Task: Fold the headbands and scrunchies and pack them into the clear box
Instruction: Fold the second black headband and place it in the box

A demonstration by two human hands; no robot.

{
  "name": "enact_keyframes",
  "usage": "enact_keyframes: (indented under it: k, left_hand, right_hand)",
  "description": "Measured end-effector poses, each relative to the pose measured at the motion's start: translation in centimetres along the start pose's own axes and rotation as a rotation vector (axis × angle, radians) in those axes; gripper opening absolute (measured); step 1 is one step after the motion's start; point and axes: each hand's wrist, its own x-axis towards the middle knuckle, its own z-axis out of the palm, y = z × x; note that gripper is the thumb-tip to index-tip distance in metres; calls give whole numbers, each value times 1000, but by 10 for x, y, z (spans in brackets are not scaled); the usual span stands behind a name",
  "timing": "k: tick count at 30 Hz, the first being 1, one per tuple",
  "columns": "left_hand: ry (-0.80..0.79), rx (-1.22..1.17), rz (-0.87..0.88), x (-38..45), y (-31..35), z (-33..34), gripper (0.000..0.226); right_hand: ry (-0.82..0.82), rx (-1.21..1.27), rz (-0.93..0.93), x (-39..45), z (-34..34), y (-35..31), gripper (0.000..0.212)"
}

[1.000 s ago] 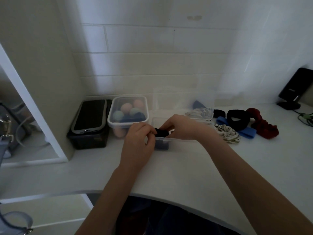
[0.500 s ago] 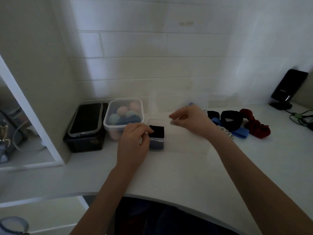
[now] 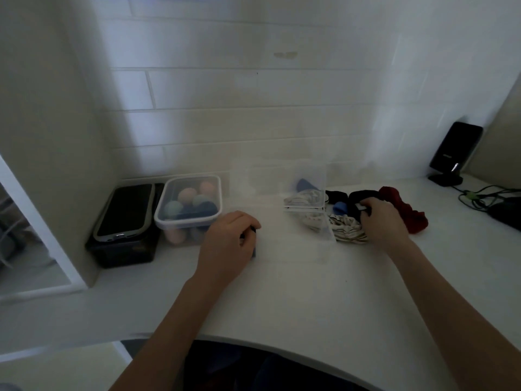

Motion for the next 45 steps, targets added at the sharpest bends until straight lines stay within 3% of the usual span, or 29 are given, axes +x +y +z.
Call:
enact_keyframes:
  k: [6,12,14,18,22,27,30,32,36,39,41,45]
  left_hand:
    - [-26,-2,17,1,0,5,26]
    - [24,-123,8,22,27,11,25]
    - [-17,-235,-6,32,42,13,38]
    - [-301,-620,-144,56,72,13,77]
    - [-409,-939,-249,66,85,13,51]
    - [-322,-995,-371,55,79,18,33]
    - [-351,-1049,-437,51,74,20,20]
    - [-376,-1075,-433,47,73,20,17]
    - [-252,-1061,-421,42,66,20,19]
    - [-230,-997,-372,42,62,18,21]
    - [-252,-977,-361,41,61,17,20]
    - [-298,-983,-408,38,60,17,8]
  right_hand:
    - [-31,-88,-152,0,-8,-9,24]
    - [253,-16,-308,-15,-46,-42,15]
    - [217,84,-395,-25,-61,-61,14]
    - [49,427,-445,-39,-84,-94,13]
    - [-43,635,-358,-46,-86,-106,12]
    - [-147,857,-235,-50,-73,-106,18]
    - [-169,956,-198,-51,-68,-107,18]
    - [-164,980,-201,-53,-64,-109,18]
    - [-138,873,-162,-55,-57,-107,24]
    - [-407,842,-77,-61,-50,-107,31]
    - [-492,875,-72,-65,-44,-106,28]
    - [-395,1007,-102,-66,-43,-111,18]
